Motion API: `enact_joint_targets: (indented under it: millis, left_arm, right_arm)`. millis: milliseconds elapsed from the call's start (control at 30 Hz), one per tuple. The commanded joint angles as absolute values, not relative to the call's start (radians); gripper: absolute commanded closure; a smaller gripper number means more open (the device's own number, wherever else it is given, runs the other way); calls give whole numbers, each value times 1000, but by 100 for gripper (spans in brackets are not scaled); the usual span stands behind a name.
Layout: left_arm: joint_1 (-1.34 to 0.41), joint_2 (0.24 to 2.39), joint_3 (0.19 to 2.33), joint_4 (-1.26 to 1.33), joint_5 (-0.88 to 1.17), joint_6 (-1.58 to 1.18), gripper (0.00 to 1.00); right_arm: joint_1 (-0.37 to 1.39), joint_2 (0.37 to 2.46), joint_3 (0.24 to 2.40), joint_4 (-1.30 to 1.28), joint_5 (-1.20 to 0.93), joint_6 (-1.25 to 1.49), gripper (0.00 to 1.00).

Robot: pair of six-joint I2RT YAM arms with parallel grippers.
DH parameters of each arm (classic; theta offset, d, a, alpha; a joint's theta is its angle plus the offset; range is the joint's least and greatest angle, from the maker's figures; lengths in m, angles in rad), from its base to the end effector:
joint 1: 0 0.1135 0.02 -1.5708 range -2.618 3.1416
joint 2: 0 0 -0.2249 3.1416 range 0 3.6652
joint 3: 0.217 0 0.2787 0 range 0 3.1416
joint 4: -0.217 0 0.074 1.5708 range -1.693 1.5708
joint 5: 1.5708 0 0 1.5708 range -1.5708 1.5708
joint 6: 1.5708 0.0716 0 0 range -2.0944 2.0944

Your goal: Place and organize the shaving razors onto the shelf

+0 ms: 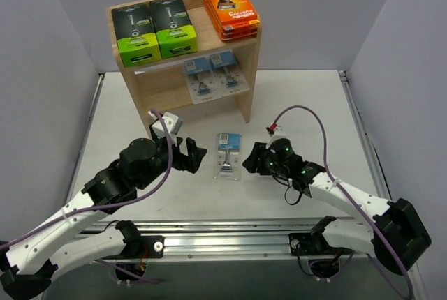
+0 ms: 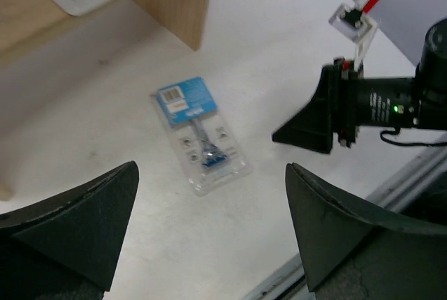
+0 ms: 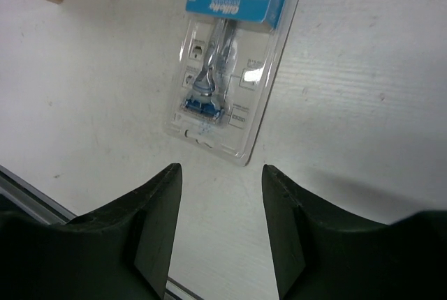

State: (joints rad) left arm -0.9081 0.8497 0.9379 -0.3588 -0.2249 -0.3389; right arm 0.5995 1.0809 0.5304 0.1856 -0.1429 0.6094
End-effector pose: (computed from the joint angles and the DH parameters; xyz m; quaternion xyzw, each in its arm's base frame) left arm 0.1823 -0.2077 0.3277 0.1569 0.7782 -0.2787 0.5404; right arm 0.2525 0.1849 0.1690 -0.0364 0.8218 0.3698 0.4320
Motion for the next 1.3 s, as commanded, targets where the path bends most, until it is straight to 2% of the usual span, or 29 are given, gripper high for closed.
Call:
enact_joint_targets:
  millis: [0, 167, 367, 500, 600, 800, 1267]
  left_arm:
    - [-900, 784, 985, -485, -420, -198, 6]
    - [-809, 736, 963, -485, -494, -138, 6]
    - [-430, 692, 930, -434, -278, -156, 6]
    - [-367, 722, 937, -449, -363, -201, 6]
    - [-295, 701, 881, -410, -316, -244, 6]
    - [-296, 651, 835, -377, -308, -215, 6]
    - [-321, 617, 821, -396, -314, -202, 6]
  right_arm:
    - [699, 1175, 572, 219, -20, 690, 55]
    - [863, 1385, 739, 138, 125, 706, 51]
    - [928, 1525, 868, 32, 250, 765, 50]
    - [936, 1575, 929, -18, 311, 796, 48]
    - [937, 1617, 963, -84, 331, 798, 46]
    - [937, 1673, 986, -80, 342, 796, 42]
    - [936, 1812, 1045, -63, 344, 782, 41]
